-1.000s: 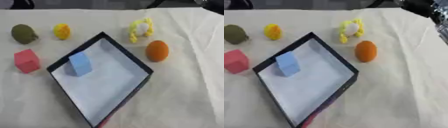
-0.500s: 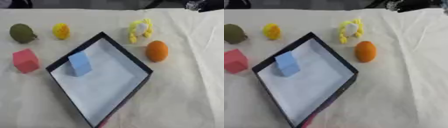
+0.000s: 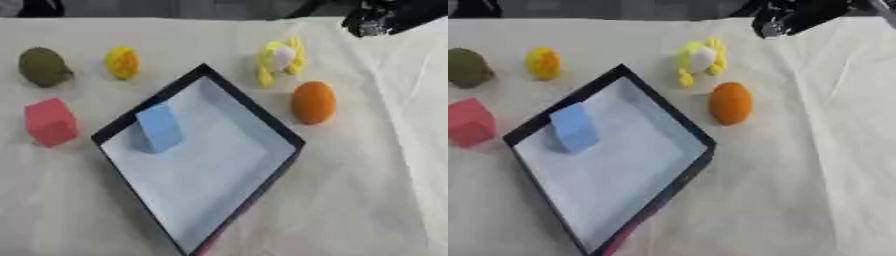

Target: Pick up objects on the table and place them in the box.

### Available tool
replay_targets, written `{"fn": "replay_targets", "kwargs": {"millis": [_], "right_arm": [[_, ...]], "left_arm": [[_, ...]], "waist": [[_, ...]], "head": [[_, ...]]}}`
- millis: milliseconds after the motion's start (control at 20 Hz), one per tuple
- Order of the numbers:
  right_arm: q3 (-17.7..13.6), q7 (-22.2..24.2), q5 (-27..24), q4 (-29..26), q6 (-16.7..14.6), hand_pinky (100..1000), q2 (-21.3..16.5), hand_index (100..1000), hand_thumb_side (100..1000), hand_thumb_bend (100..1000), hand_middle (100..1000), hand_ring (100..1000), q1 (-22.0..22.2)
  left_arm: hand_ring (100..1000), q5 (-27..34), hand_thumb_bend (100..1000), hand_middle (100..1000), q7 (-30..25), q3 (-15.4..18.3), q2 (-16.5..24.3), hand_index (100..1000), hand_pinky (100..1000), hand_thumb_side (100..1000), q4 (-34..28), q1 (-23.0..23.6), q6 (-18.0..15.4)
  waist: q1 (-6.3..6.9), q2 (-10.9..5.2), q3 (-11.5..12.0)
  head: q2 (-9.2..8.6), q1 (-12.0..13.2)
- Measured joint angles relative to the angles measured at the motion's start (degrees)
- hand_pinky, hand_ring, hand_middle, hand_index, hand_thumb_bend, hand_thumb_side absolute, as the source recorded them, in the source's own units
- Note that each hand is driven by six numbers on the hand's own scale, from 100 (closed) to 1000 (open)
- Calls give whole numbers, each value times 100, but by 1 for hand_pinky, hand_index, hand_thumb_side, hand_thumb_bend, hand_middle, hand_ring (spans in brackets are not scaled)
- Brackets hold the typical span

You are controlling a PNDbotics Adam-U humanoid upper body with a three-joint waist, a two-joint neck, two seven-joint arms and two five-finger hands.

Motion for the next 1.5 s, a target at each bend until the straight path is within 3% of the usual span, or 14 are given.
{"fn": "replay_targets", "kwargs": {"millis": [250,500,800,1100,1500], "right_arm": [[208,19,41,75,-3,875,67,900,757,100,825,841,-14],[475,-194,24,84,340,870,95,892,656,109,819,840,-32],[778,-657,22,-30,839,870,103,890,541,186,818,844,-5],[995,-878,51,-40,1128,874,136,898,411,330,823,854,38],[1114,-900,130,82,1191,875,295,901,391,373,822,853,109]], "left_arm": [[764,-14,200,793,-18,-28,0,841,917,854,1,3,2],[764,-14,199,794,-27,-30,0,841,917,856,1,0,5],[765,-17,198,794,-37,-33,0,841,917,856,1,-2,11],[765,-18,195,794,-40,-38,0,840,918,859,1,-3,12],[766,-22,192,795,-70,-63,0,839,918,862,1,-8,10]], "waist": [[0,0,5],[-5,0,10],[-32,0,22],[-32,0,32],[-32,0,45]], "head": [[0,3],[0,4],[0,5],[0,3],[0,-3]]}}
